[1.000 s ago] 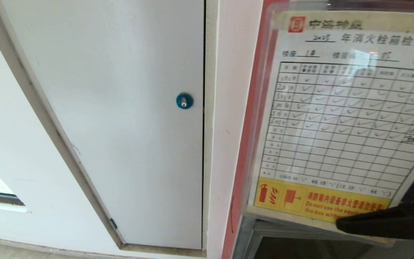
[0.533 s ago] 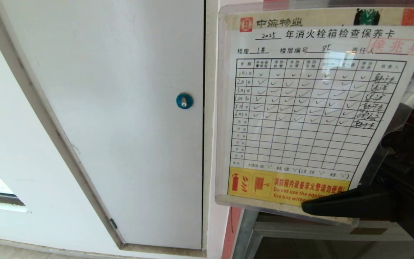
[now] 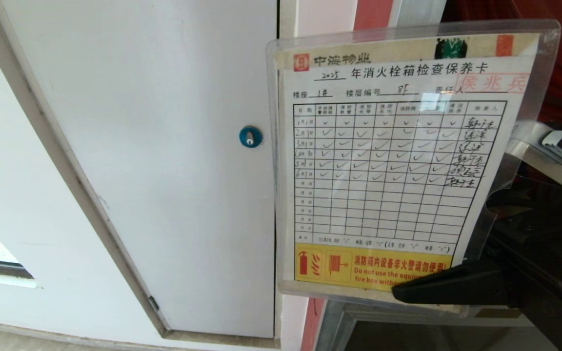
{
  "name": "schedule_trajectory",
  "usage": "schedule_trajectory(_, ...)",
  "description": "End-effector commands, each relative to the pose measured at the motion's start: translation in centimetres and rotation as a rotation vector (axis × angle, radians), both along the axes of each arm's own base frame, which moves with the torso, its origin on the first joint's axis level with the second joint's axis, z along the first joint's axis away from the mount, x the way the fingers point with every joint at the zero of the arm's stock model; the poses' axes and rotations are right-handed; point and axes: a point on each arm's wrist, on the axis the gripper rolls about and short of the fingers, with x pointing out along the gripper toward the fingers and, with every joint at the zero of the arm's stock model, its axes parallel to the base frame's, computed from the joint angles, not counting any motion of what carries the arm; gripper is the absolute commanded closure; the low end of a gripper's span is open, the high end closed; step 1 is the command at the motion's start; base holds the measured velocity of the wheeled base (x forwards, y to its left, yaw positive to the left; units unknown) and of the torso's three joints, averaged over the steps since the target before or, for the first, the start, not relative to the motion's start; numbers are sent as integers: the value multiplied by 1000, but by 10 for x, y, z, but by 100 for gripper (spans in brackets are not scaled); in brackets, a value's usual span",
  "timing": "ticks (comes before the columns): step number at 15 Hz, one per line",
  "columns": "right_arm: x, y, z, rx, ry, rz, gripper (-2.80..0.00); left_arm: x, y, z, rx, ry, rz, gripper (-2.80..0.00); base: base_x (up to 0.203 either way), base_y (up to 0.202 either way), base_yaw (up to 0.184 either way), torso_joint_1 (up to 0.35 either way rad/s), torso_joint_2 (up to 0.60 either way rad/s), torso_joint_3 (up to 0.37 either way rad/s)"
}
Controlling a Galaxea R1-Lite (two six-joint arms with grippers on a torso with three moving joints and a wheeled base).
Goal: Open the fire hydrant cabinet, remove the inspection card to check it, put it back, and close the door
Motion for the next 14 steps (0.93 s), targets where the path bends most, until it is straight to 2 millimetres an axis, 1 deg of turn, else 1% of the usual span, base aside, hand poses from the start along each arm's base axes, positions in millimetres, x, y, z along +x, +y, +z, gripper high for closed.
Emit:
schedule_trajectory(1,2,6,-1,-2,6,23,0,0,0,0,1,2,1,0,0,0,0,0,0,0)
schedule_trajectory(6,0,17,-5,-24,11,50,0,0,0,0,0,3,2,0,0,0,0,0,0,0)
schedule_trajectory(8,3,20,-7,-26,15,58,0,0,0,0,1,2,0,0,0,0,0,0,0,0)
schedule_trajectory(14,3,24,-5,-8,-6,69,0,0,0,0,1,2,0,0,0,0,0,0,0,0)
